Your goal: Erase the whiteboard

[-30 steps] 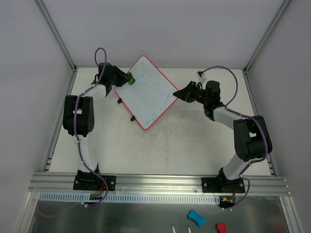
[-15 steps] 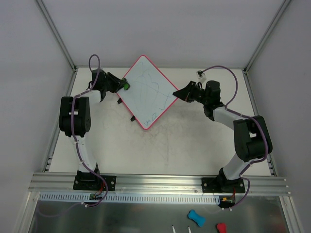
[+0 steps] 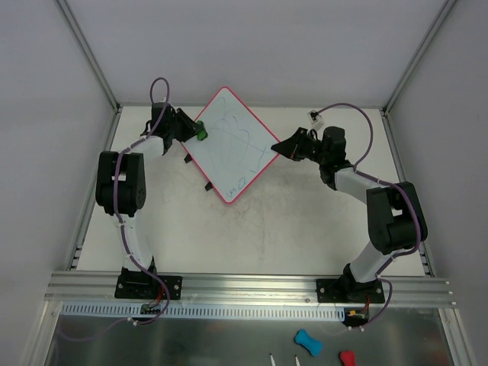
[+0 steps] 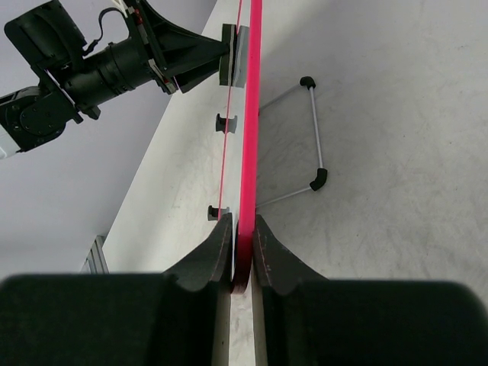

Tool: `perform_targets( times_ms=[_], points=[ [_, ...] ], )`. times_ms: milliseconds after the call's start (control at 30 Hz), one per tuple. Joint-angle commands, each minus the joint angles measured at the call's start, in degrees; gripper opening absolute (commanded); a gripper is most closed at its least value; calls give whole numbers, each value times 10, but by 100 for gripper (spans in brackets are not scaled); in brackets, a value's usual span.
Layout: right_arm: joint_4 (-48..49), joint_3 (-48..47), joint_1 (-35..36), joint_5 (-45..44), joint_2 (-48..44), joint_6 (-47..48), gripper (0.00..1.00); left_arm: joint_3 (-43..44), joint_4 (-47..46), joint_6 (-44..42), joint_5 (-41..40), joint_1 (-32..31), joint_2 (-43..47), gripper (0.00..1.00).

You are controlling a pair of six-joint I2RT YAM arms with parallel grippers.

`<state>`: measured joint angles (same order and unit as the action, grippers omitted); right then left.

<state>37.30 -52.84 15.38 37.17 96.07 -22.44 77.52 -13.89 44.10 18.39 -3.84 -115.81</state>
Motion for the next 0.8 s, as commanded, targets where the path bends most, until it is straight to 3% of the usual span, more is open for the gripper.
perform_targets(
  times_ms=[0, 267, 467, 767],
  points=[
    [-3, -11, 15, 23, -7, 58, 0, 25, 69, -52, 38, -67, -32, 0],
    [-3, -11, 15, 23, -6, 62, 0, 104, 124, -146, 31, -124, -55, 0],
    [-3, -11, 17, 25, -5, 62, 0, 81, 146, -233, -3, -158, -23, 0],
    [-3, -12, 18, 23, -4, 64, 0, 47, 165, -343, 9, -202, 22, 0]
  ],
)
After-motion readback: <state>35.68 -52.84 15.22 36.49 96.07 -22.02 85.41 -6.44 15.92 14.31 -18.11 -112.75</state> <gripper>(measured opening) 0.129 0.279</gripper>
